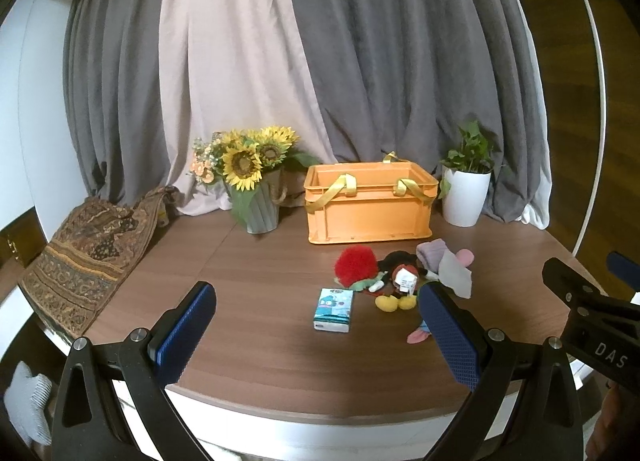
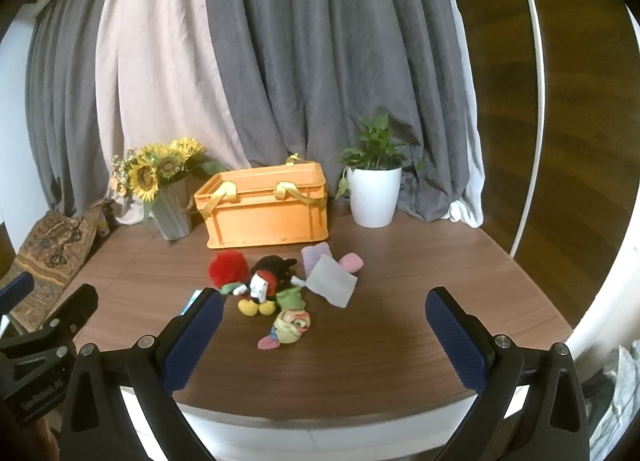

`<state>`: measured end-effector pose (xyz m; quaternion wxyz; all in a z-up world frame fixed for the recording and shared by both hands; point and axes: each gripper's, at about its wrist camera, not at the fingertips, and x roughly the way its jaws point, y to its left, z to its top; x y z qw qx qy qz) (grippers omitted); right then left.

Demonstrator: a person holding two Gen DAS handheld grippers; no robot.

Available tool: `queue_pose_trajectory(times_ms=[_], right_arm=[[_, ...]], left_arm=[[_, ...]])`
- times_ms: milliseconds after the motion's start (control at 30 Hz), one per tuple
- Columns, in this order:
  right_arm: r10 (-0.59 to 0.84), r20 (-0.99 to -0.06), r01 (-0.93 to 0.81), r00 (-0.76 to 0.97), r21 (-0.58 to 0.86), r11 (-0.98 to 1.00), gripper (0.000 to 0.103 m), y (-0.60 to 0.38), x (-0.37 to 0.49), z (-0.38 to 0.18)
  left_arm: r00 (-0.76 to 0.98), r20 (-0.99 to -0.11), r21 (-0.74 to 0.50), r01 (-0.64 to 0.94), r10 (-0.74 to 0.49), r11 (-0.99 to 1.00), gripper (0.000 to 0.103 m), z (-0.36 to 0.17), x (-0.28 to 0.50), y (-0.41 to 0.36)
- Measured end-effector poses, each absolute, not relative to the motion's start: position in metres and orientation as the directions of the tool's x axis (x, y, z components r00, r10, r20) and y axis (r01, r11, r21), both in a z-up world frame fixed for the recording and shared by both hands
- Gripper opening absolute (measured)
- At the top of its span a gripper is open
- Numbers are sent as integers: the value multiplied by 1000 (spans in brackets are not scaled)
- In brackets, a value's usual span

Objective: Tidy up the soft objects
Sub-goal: 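Grasp the blue tissue pack with the left tool while the right grasps the Police car plush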

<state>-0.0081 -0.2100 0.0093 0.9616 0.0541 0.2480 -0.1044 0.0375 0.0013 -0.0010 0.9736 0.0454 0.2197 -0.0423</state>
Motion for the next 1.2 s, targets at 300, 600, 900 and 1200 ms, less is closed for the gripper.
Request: queue_pose_trajectory(times_ms=[300,600,900,1200], right_arm=[[-185,-540,255,821,57,965,102,-199,35,-14],[-175,-628,283,758,74,956,96,-195,79,-54],[-135,-722,305,679,110,946,83,-195,115,-100],[-104,-778,347,620,153,925,70,-195,142,-137]], left_arm=[[867,-493,97,139,-73,986,103,-28,92,6],[831,-549,130,190,-89,973,103,-68,140,1],[767,-632,120,242,-114,963,97,-110,184,-5],[678,-724,78,264,-128,962,89,-153,219,-9]])
